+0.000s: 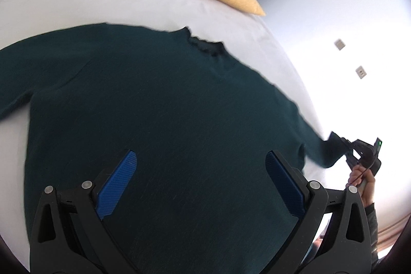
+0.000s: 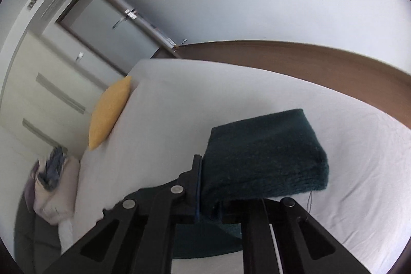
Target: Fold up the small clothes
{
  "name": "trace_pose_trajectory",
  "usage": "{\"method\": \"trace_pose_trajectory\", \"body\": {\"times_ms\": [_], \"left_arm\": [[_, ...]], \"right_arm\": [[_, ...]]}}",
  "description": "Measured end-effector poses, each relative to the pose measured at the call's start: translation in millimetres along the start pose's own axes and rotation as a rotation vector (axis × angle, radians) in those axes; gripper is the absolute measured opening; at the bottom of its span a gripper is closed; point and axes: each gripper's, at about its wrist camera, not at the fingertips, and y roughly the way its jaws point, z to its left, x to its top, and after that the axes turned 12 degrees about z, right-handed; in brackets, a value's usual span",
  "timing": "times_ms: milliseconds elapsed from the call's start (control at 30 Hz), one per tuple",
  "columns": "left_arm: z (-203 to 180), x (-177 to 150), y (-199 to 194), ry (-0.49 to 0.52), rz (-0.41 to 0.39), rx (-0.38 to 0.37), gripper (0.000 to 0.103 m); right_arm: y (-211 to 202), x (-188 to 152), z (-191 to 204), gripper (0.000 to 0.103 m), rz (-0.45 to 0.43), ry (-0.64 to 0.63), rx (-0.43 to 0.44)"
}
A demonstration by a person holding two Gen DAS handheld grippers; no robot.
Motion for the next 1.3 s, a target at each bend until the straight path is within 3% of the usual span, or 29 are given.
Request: {"method": "trace_pose_trajectory", "body": {"times_ms": [100,200,267,333,467,567,800,867,1100,1200,1267,1300], "left_arm": [[-1.6,21.5,3.5,-0.019,-0.005,-0.083,0.102],[0.4,38.0,8.3,-0.057,0.005,-0.177,0.102],[3.2,48.2,13.3,-0.087,0.024,-0.242,0.102],[3.8,57.8,21.5,-0.11,0.05,-0.291,0.102],[16.1,71.0,46.6,-0.182,0.124,-0.375,0.102],[23.7,79.1,63.0,-0.222,0.166,-0.409,0.102],[43.3,84.8,86.9,-0.295,0.23,-0.51,0.102],[50.6,88.7,86.8,-0.314,0.224,-0.524,0.102],[60.3,81.7,99.0,-0.333,0.239,-0.556,0.102],[57.3,82.9,109.1,-0.317,0.25,-0.55,0.102],[53.1,81.9,117.0,-0.302,0.266,-0.544,0.095],[54.5,80.1,118.8,-0.297,0.276,-0.547,0.083]], "right_arm": [[22.6,-32.3,110.1,0.01,0.046,-0.305,-0.007],[60.4,-106.6,212.6,0.01,0.115,-0.62,-0.006],[80.6,-161.2,239.4,0.01,0.124,-0.769,-0.062],[102.5,-195.5,259.2,0.01,0.178,-0.84,-0.068],[108.3,-235.3,243.1,0.01,0.214,-0.923,-0.135],[105.4,-252.7,236.9,0.01,0.186,-1.009,-0.207],[119.3,-320.7,241.3,0.01,-0.022,-1.466,-0.535],[123.5,-334.5,241.2,0.01,-0.039,-1.537,-0.578],[126.2,-342.9,243.0,0.01,-0.034,-1.544,-0.588],[121.4,-330.4,237.0,0.01,-0.002,-1.507,-0.556],[121.2,-323.5,237.8,0.013,0.027,-1.459,-0.508],[118.9,-318.8,237.8,0.016,0.045,-1.429,-0.474]]}}
